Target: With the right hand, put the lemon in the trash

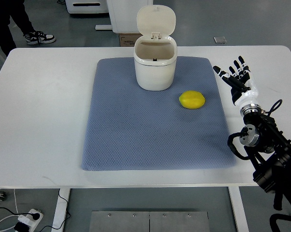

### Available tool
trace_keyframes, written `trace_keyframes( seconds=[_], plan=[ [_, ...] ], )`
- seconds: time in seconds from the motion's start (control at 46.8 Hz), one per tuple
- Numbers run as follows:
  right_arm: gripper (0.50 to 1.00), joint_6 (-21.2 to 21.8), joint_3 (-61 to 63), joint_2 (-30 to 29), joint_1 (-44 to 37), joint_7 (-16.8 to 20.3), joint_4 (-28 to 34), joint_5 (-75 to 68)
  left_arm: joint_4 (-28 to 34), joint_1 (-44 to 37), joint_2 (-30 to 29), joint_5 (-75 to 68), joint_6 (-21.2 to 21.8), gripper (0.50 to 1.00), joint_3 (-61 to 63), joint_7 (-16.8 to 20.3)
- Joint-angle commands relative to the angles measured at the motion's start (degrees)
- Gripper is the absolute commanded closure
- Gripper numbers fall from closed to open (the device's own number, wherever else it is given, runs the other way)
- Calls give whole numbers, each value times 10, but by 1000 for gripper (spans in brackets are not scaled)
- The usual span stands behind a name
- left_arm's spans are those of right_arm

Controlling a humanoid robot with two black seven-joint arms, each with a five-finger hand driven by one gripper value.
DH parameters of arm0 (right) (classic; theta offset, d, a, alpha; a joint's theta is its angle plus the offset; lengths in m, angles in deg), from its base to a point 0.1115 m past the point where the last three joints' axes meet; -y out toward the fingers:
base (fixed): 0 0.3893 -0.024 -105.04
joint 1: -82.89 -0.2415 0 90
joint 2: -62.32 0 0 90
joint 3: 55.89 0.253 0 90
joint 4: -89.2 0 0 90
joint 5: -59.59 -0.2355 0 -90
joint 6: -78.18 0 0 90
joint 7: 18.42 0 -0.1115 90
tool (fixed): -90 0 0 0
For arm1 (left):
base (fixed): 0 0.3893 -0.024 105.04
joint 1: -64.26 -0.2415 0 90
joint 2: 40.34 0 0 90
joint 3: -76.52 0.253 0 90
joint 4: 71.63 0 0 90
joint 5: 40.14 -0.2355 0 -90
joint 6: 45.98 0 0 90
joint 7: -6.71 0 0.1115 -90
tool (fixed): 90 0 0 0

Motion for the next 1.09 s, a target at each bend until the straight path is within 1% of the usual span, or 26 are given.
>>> trace_keyframes(
  seconds=[0.0, 0.278, 0.919, 1.068],
  plan=[
    [500, 0, 0, -1, 0, 0, -1, 0, 0, 1, 0, -1, 1, 500, 1, 0],
    [500, 0, 1, 0, 0, -7, 1, 0, 0, -4, 0, 0, 1, 500, 0, 0],
    [500, 1, -18, 6, -1, -8, 8, 0, 0, -5, 0, 0, 1, 500, 0, 0],
    [500, 1, -40, 30, 0, -11, 18, 0, 0, -5, 0, 0, 1, 500, 0, 0]
  ],
)
